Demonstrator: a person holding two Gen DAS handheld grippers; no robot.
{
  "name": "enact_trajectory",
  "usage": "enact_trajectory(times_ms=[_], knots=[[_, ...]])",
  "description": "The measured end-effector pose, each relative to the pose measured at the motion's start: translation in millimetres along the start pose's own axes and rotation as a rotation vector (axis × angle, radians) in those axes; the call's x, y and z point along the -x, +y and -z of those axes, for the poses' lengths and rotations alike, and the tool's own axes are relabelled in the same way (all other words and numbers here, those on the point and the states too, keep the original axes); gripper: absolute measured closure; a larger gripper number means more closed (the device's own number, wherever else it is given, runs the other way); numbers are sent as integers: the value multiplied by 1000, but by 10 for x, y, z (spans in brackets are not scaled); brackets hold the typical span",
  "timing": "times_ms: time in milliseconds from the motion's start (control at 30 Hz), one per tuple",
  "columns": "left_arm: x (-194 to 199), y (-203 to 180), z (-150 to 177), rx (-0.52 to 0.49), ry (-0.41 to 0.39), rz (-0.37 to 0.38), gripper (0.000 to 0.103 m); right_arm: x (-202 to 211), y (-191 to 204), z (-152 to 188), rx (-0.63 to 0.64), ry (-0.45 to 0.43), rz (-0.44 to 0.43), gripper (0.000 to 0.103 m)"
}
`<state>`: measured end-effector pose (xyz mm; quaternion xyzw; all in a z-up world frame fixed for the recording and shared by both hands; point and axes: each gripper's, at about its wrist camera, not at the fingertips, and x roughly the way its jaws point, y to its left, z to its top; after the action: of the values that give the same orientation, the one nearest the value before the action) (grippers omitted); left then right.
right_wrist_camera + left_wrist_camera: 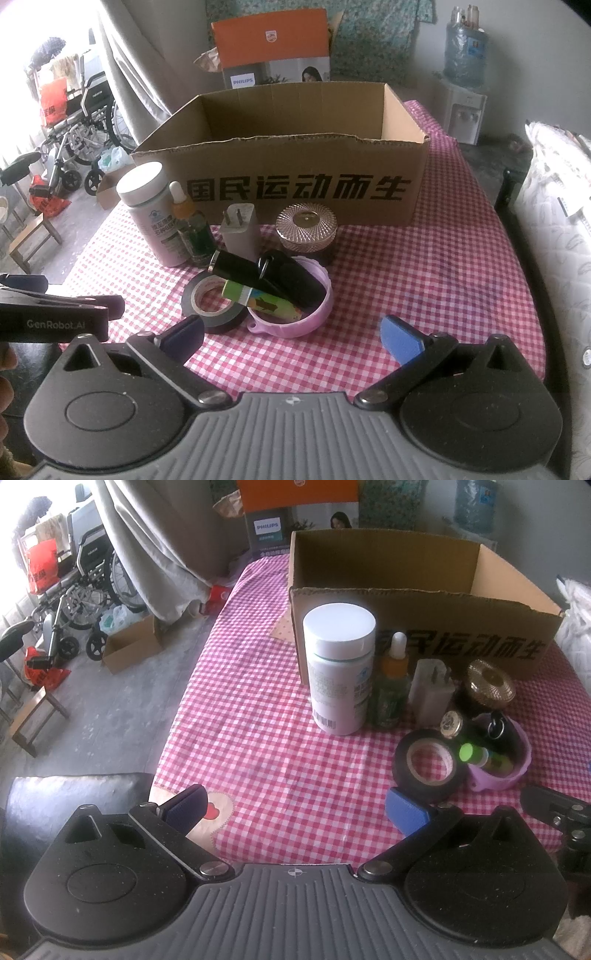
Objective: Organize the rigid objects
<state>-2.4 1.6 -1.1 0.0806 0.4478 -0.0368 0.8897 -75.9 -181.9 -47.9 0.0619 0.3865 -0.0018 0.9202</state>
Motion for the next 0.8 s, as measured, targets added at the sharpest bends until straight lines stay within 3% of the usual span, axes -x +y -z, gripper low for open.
enact_trajectory(times_ms=[300,667,733,800], knots=[[33,2,54,-22,-55,54,0,36,-154,-18,-41,-38,-18,0],[43,-71,72,-87,-152,312,1,140,-464,-103,-48,-134,-163,0],[52,-131,44,-112,-162,349,4,105,-523,-150,-29,-126,-218,3],[63,-253,4,-153,-171,369,8,48,-563,-215,-4,-114,-259,12]])
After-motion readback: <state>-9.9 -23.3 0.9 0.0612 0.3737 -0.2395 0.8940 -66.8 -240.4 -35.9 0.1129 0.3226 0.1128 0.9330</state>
